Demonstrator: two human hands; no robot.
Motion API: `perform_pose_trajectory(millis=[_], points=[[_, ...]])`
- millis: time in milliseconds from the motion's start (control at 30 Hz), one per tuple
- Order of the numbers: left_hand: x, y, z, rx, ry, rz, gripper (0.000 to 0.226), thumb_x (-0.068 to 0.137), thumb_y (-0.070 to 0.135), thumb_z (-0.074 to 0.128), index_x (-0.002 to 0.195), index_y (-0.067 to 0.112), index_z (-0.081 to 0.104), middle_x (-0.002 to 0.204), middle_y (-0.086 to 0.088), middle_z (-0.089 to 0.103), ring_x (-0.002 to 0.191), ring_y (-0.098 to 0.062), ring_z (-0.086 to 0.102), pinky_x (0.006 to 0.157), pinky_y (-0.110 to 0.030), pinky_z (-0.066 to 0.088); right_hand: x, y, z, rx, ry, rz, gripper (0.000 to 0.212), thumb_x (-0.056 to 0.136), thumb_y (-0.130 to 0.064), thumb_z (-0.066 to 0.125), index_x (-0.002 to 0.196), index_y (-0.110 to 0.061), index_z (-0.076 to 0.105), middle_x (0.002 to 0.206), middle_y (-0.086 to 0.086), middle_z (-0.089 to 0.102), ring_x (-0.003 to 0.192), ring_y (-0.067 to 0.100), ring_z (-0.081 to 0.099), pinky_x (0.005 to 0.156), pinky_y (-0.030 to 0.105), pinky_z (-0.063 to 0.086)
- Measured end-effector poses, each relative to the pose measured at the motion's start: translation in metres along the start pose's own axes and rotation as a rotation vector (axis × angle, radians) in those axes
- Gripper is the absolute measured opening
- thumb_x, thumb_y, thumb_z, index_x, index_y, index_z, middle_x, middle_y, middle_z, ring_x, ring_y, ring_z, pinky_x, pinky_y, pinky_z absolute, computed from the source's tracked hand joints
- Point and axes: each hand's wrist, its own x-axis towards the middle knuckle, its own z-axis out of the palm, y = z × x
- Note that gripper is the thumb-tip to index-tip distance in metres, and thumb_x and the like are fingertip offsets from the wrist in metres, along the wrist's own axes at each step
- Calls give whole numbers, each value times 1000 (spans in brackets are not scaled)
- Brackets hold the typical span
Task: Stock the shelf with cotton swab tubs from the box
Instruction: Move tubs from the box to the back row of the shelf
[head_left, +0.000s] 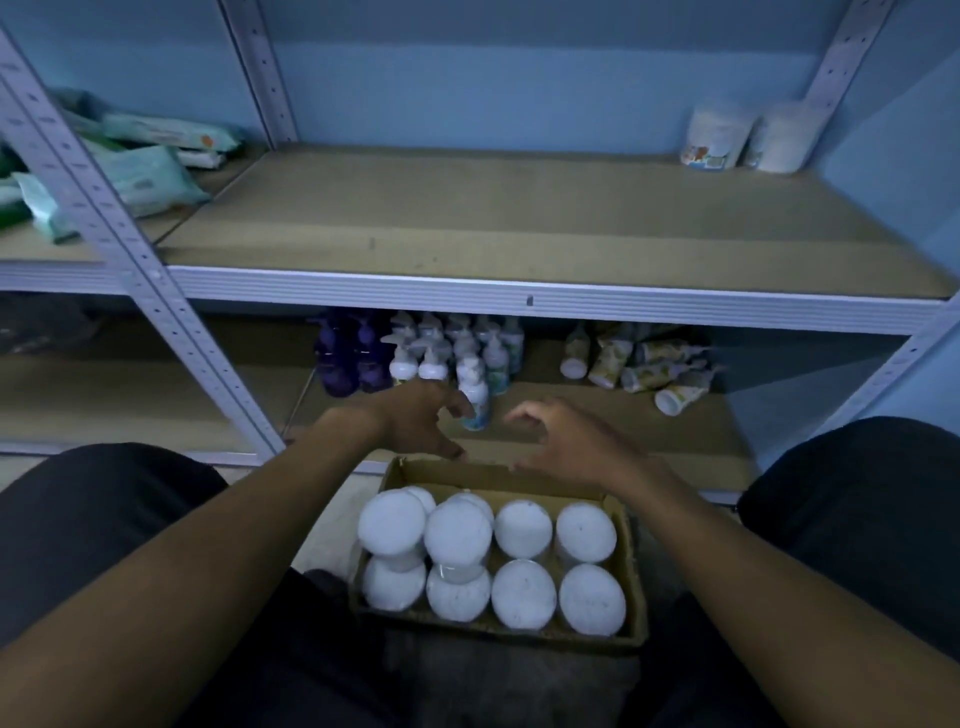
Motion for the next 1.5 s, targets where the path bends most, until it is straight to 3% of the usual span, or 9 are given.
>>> perform_pose_trajectory(millis=[167,333,567,700,833,1033,1167,1267,1500], points=[[-6,-26,23,-10,-23,-81,60,82,42,75,136,27,54,133,7,54,108,-12,54,84,-21,38,18,2,37,28,-75,-16,66,76,-35,84,135,-25,56,135,-1,54,121,11,53,94,28,48],[-14,-57,54,-71,-75,-173,64,72,42,83,129,28,58,124,0,55,113,-20,55,95,-31,46,31,2,69,40,-137,-15,71,73,-38,85,135,-28,54,136,-2,51,124,13,52,97,35,50],[-18,-81,87,-94,-144,-241,82,72,39,84,142,20,47,137,-5,47,125,-23,48,98,-29,42,37,2,109,-39,-243,-6,83,69,-43,85,141,-33,44,141,-6,42,130,18,43,98,34,45],[-20,-87,107,-173,-109,-275,96,64,39,89,146,23,40,145,-1,43,131,-21,44,100,-25,38,37,0,125,-78,-313,12,95,65,-47,84,146,-33,37,141,-6,37,132,20,40,96,42,47],[-19,-85,124,-203,-73,-277,109,56,49,89,149,27,36,153,-2,36,137,-22,40,110,-36,38,39,-3,137,-108,-348,-6,97,64,-48,85,145,-32,36,135,-6,37,124,21,45,89,39,49],[-20,-76,126,-213,-76,-236,70,65,32,84,129,21,57,135,-6,55,122,-28,54,100,-39,47,42,-1,156,-158,-362,-21,98,57,-53,84,140,-38,34,134,-10,34,119,22,48,85,39,51],[-19,-79,133,-160,-57,-240,89,63,35,88,140,25,46,146,-6,41,130,-28,45,106,-36,41,42,1,160,-190,-364,-32,101,56,-53,85,142,-39,33,143,-8,29,123,24,45,84,39,51],[-18,-85,144,-104,-55,-264,106,59,40,90,147,26,34,152,-4,29,133,-29,35,107,-41,40,40,2,160,-201,-362,-51,105,56,-53,86,144,-38,32,147,-6,23,126,25,42,84,38,52],[-14,-89,149,-8,-31,-244,108,57,44,89,148,19,35,153,-9,24,129,-33,37,105,-44,42,38,4,159,-198,-338,-69,100,62,-47,85,145,-36,32,144,-4,24,125,27,43,87,39,51]])
